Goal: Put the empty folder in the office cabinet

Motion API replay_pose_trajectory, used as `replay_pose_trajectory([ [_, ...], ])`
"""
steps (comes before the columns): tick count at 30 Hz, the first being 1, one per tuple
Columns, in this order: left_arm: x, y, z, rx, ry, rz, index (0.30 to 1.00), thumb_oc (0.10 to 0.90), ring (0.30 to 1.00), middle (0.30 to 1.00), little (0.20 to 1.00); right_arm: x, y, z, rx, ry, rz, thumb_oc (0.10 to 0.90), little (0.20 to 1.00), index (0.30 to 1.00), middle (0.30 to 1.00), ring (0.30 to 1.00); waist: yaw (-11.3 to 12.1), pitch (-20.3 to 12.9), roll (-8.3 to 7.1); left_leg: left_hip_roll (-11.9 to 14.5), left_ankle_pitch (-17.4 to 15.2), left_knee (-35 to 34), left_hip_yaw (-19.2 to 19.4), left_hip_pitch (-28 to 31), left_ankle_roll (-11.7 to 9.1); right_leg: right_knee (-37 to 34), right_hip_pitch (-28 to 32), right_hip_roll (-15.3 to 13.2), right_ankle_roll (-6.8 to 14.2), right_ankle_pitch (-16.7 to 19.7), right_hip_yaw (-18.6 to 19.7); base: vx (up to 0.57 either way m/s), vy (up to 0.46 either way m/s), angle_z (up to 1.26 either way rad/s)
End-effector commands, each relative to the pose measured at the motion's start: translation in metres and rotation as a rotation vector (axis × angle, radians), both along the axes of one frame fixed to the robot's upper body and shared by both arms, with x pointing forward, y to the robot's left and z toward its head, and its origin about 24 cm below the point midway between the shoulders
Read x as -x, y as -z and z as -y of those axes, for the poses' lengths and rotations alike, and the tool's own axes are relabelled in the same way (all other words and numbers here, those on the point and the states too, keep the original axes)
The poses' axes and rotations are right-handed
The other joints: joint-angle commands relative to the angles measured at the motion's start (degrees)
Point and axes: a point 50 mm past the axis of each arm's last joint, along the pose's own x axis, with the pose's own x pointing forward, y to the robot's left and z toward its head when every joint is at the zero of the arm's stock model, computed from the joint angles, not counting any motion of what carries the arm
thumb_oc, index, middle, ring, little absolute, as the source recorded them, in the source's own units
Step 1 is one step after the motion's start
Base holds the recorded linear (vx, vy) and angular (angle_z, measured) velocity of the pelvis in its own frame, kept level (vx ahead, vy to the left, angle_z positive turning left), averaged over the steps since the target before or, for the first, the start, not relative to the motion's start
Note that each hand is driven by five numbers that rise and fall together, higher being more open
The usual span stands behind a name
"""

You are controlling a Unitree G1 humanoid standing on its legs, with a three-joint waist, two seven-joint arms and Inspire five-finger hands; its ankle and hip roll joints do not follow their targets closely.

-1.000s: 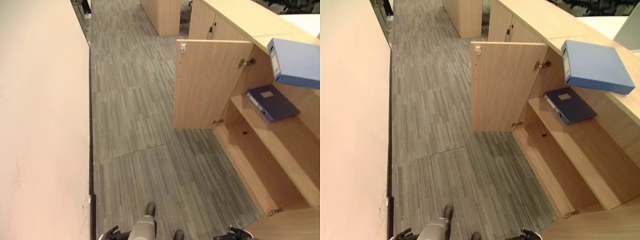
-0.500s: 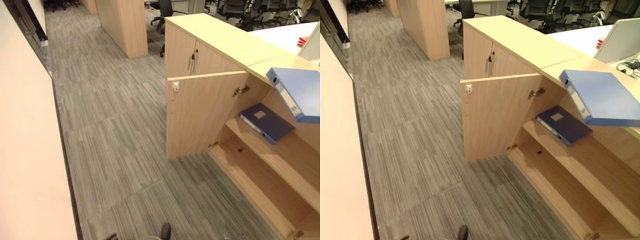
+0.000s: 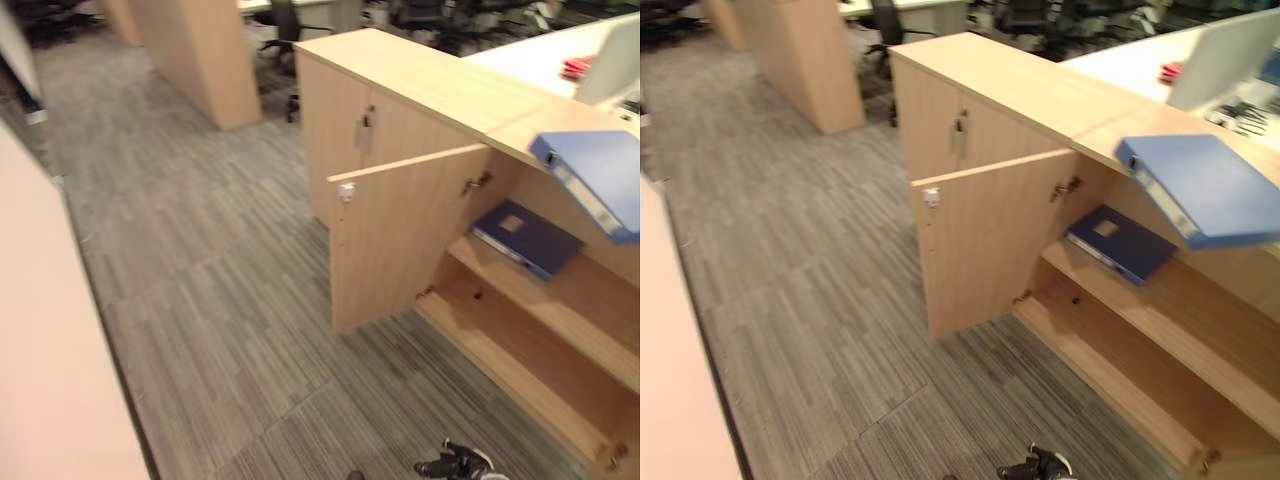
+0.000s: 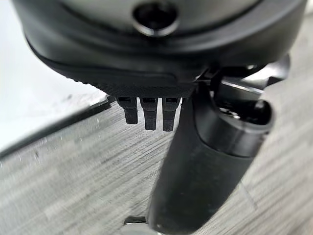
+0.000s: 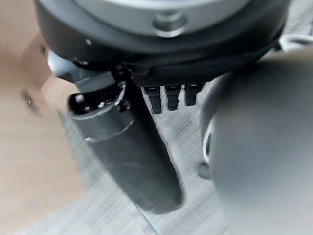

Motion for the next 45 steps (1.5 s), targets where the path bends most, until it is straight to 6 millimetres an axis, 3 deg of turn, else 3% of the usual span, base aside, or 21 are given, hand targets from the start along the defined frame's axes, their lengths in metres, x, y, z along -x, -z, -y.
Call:
replay_pose_trajectory([
  [1,-0.037,-0.007,-0.015,-0.042,0.016,0.11,0.9,0.8,0.9,0.9,0.9,0.007,-0.005,0.029,0.081,0.08,-0.021,0.8,0.9,0.9,0.9,0.9,-0.85,5.52,-1.24,6.1,-6.52,1.11,-2.14,2.07,-7.25,-13.48,3.08,4.7,-0.61,10.68,-0.92,0.11,-0.123,-0.52],
  [4,-0.048,-0.01,-0.02,-0.061,0.004,0.143,0.9,0.8,0.9,0.9,0.9,0.017,-0.002,0.03,0.066,0.162,-0.042,0.8,0.9,0.9,0.9,0.9,-1.85,6.22,-2.28,6.61,-8.13,2.71,-1.19,2.99,-7.66,-17.75,1.42,4.67,0.49,13.63,-1.13,0.11,-0.158,-0.21],
  [6,-0.046,-0.011,-0.023,-0.067,-0.02,0.143,0.9,0.8,0.9,0.9,0.9,0.023,0.0,0.027,0.053,0.181,-0.057,0.8,0.9,0.9,0.9,0.9,-1.41,6.19,-2.68,7.43,-9.26,3.57,0.9,3.83,-8.17,-19.57,2.03,3.31,1.28,15.25,-5.29,0.07,-0.161,-0.33],
  [7,-0.046,-0.011,-0.024,-0.068,-0.02,0.141,0.9,0.8,0.9,0.9,0.9,0.024,0.001,0.026,0.052,0.181,-0.058,0.8,0.9,0.9,0.9,0.9,-1.3,6.22,-2.49,7.7,-9.64,3.7,0.96,4.07,-8.25,-19.7,2.33,3.63,1.45,15.24,-5.22,0.11,-0.147,-0.78],
  [10,-0.021,-0.007,-0.021,-0.056,-0.1,0.08,0.9,0.8,0.9,0.9,0.9,0.035,0.005,0.021,0.036,0.187,-0.094,0.8,0.9,0.9,0.9,0.9,1.17,4.56,-3.69,8.19,-11.65,3.16,7.19,7.31,-8.72,-20.98,6.57,0.6,1.87,16.84,-18.39,0.14,-0.163,-0.74],
  [12,-0.011,-0.005,-0.019,-0.046,-0.14,0.055,0.9,0.8,0.9,0.9,0.9,0.037,0.006,0.018,0.028,0.17,-0.104,0.8,0.9,0.9,0.9,0.9,1.52,4.17,-3.9,9.41,-12.06,3.34,9.62,8.67,-9.13,-19.84,7.11,-0.06,1.23,16.2,-21.07,0.18,-0.188,-1.05],
  [17,-0.001,-0.003,-0.015,-0.03,-0.202,0.033,0.9,0.8,0.9,0.9,0.9,0.028,0.005,0.014,0.023,0.143,-0.08,0.8,0.9,0.9,0.9,0.9,1.1,3.94,-3.01,12.77,-11.4,2.32,10.85,10.94,-11.18,-15.6,5.35,1.17,-0.7,12.36,-19.4,0.2,-0.214,-0.7],
  [23,-0.023,-0.004,-0.011,-0.023,-0.161,0.09,0.9,0.8,0.9,0.9,0.9,0.008,-0.002,0.022,0.053,0.17,-0.005,0.8,0.9,0.9,0.9,0.9,-1.12,4.54,-1.29,15.22,-8.76,-0.41,11.01,10.1,-12.61,-11.57,1.05,2.28,-2.08,9.34,-18.2,0.08,-0.116,0.06],
  [26,-0.045,-0.006,-0.01,-0.031,-0.035,0.123,0.9,0.8,0.9,0.9,0.9,-0.008,-0.007,0.023,0.056,0.169,0.048,0.8,0.9,0.9,0.9,0.9,-3.21,5.37,-0.52,16.66,-7.38,-1.61,12.2,9.32,-13.37,-8.44,-3.09,3.11,-2.71,8.07,-16.14,0.08,-0.092,-0.31],
  [31,-0.069,-0.011,-0.009,-0.038,0.039,0.187,0.9,0.8,0.9,0.9,0.9,-0.003,-0.007,0.027,0.068,0.179,0.039,0.8,0.9,0.9,0.9,0.9,-5.05,5.17,-0.84,19.32,-7.14,0.42,14.72,9.84,-14.56,-5.68,-4.29,4.01,-3.67,5.69,-14.96,0.13,-0.13,-0.3],
  [33,-0.101,-0.019,-0.001,-0.017,0.117,0.309,0.9,0.8,0.9,0.9,0.9,0.014,-0.004,0.034,0.097,0.181,-0.022,0.8,0.9,0.9,0.9,0.9,-5.67,5.04,-1.89,23.77,-1.17,14.37,14.89,6.81,-15.82,-9.59,0.83,9.25,-6.28,2.57,-13.23,0.28,-0.397,-0.39],
  [35,-0.117,-0.027,0.003,0.015,0.145,0.399,0.9,0.8,0.9,0.9,0.9,0.017,-0.005,0.04,0.114,0.159,-0.042,0.8,0.9,0.9,0.9,0.9,-4.51,5.6,-2.98,25.62,2.91,25.46,11.46,3.24,-15.28,-12.99,4.26,12.87,-8.48,1.37,-10.54,0.26,-0.325,-0.83],
  [37,-0.128,-0.037,0.006,0.067,0.144,0.496,0.9,0.8,0.9,0.9,0.9,0.014,-0.008,0.045,0.123,0.141,-0.04,0.8,0.9,0.9,0.9,0.9,-3.17,6.08,-3.75,25.06,4.24,33.96,7.15,-0.91,-14.96,-15.49,6.89,15.56,-10.18,0.64,-8.1,0.17,-0.192,-1.47],
  [40,-0.137,-0.053,0.009,0.17,0.098,0.63,0.9,0.8,0.9,0.9,0.9,0.006,-0.012,0.051,0.134,0.101,-0.028,0.8,0.9,0.9,0.9,0.9,-0.2,6.88,-5.02,19.12,-1.66,40.26,1.06,-9.99,-12.04,-18.23,10.25,16.61,-9.86,1.32,-2.96,0.12,-0.012,-1.3],
  [42,-0.139,-0.07,0.007,0.27,0.026,0.754,0.9,0.8,0.9,0.9,0.9,-0.007,-0.015,0.047,0.136,0.011,-0.006,0.8,0.9,0.9,0.9,0.9,3.05,7.99,-5.17,16.09,-5.52,36.59,-1.49,-15.67,-10.8,-18.97,12.69,16.7,-8.25,1.86,1.17,0.13,0.102,-1.32],
  [44,-0.139,-0.074,0.008,0.308,0.015,0.771,0.9,0.8,0.9,0.9,0.9,-0.01,-0.016,0.046,0.133,-0.023,-0.004,0.8,0.9,0.9,0.9,0.9,3.74,8.25,-4.79,13.77,-5.48,32.28,-3.17,-15.58,-10.8,-18.73,13.72,16.91,-7.82,1.98,3.1,0.05,0.129,-1.92],
  [45,-0.141,-0.079,0.009,0.319,0.041,0.792,0.9,0.8,0.9,0.9,0.9,-0.012,-0.016,0.044,0.129,-0.046,0.0,0.8,0.9,0.9,0.9,0.9,4.13,8.12,-4.8,9.78,-3.21,30.06,-6.44,-17.91,-10.68,-18.62,13.88,16.62,-7.91,2.47,5.16,0.04,0.141,-1.92],
])
